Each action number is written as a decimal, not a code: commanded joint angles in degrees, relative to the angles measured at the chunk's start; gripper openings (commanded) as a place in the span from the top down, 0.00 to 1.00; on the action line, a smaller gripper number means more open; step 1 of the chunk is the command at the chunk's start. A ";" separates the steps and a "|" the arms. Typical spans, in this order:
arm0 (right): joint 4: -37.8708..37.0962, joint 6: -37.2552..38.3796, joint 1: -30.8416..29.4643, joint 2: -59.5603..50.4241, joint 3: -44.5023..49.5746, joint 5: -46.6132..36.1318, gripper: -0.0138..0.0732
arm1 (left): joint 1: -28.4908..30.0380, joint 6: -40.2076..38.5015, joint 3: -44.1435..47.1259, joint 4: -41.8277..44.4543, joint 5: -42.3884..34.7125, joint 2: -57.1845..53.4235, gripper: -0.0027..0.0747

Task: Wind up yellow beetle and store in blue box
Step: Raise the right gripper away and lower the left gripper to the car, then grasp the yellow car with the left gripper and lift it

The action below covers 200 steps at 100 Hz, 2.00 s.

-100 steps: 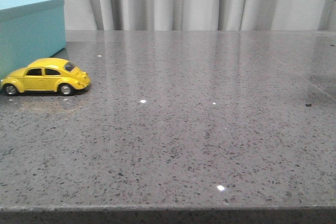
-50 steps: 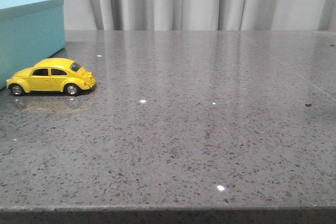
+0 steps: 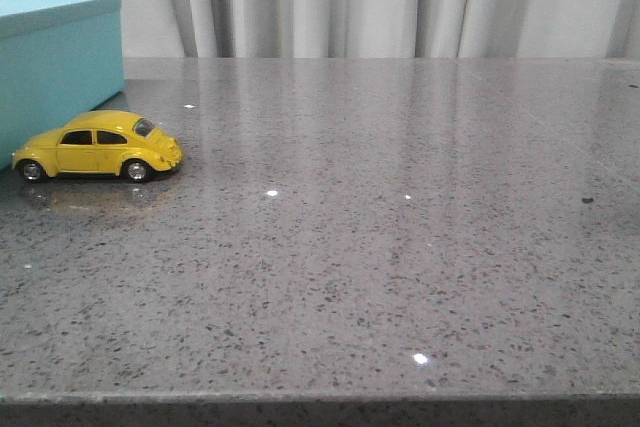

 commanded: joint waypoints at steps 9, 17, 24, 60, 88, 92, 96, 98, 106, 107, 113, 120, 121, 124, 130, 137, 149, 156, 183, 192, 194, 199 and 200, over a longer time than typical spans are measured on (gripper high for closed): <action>-0.94 -0.57 0.15 -0.65 -1.43 -3.82 0.27 | -2.61 4.51 -5.06 1.59 1.33 4.91 0.25; -0.94 -0.57 0.15 -0.65 -1.43 -3.82 0.27 | -3.42 4.51 -5.06 4.25 2.24 7.00 0.25; -0.94 -0.57 0.15 -0.65 -1.43 -3.82 0.27 | -3.99 4.51 -5.06 5.63 3.68 9.05 0.25; -0.94 -1.62 0.15 -0.65 -1.43 -3.82 0.27 | -4.10 4.59 -5.06 5.77 4.07 14.52 0.25; -0.94 -1.62 0.15 -0.65 -1.43 -3.82 0.27 | -4.10 4.59 -5.06 5.77 3.61 17.65 0.27; -0.94 -1.62 0.15 -0.65 -1.43 -3.82 0.27 | -4.10 4.59 -5.06 5.67 3.61 17.69 0.29; -0.94 -1.62 0.15 -0.65 -1.43 -3.82 0.27 | -4.10 4.59 -5.06 5.67 3.71 17.69 0.31; -0.94 -1.62 0.15 -0.65 -1.43 -3.82 0.27 | -4.10 4.59 -5.06 5.67 3.72 17.69 0.33; -0.94 -1.62 0.15 -0.65 -1.43 -3.82 0.27 | -4.10 4.59 -5.06 5.67 4.16 17.69 0.42; -0.94 -1.62 0.15 -0.65 -1.43 -3.82 0.27 | -4.10 4.59 -5.06 5.67 4.16 17.69 0.43; -0.94 -1.62 0.15 -0.65 -1.43 -3.82 0.27 | -4.10 4.59 -5.06 5.67 4.16 17.69 0.51; -0.94 -1.62 0.15 -0.65 -1.43 -3.82 0.27 | -4.10 4.59 -5.06 5.67 4.16 17.69 0.61; -0.94 -1.62 0.15 -0.65 -1.43 -3.82 0.27 | -4.10 4.59 -5.06 5.67 4.16 17.69 0.61; -0.94 -1.62 0.15 -0.65 -1.43 -3.82 0.27 | -4.10 4.59 -5.06 5.67 4.16 17.69 0.65; -0.94 -1.62 0.15 -0.65 -1.43 -3.82 0.27 | -4.10 4.59 -5.06 5.67 4.16 17.69 0.72; -0.94 -1.62 0.15 -0.65 -1.43 -3.82 0.27 | -4.10 4.59 -5.16 5.67 4.16 17.69 0.77; -0.94 -1.62 0.15 -0.65 -1.43 -3.77 0.27 | -4.10 4.36 -6.14 5.33 4.30 17.69 0.80; -0.94 -1.62 0.15 -0.65 -1.43 -3.65 0.27 | -4.10 3.83 -8.26 4.39 4.47 17.69 0.80; -0.94 -1.62 0.15 -0.65 -1.43 -3.65 0.27 | -3.70 -10.13 -24.78 4.00 5.30 17.40 0.80; -0.94 -1.62 0.15 -0.65 -1.43 -3.72 0.27 | -3.07 -14.88 -30.43 4.11 6.09 16.74 0.80; -0.94 -1.62 0.15 -0.65 -1.43 -3.72 0.27 | -2.76 -16.13 -31.06 4.23 6.09 16.48 0.80; -0.94 -1.62 0.15 -0.65 -1.43 -3.72 0.27 | -2.09 -18.54 -32.87 4.23 6.21 16.10 0.80; -0.94 -1.62 0.15 -0.65 -1.43 -3.72 0.27 | -1.97 -19.27 -33.10 4.23 6.33 16.10 0.80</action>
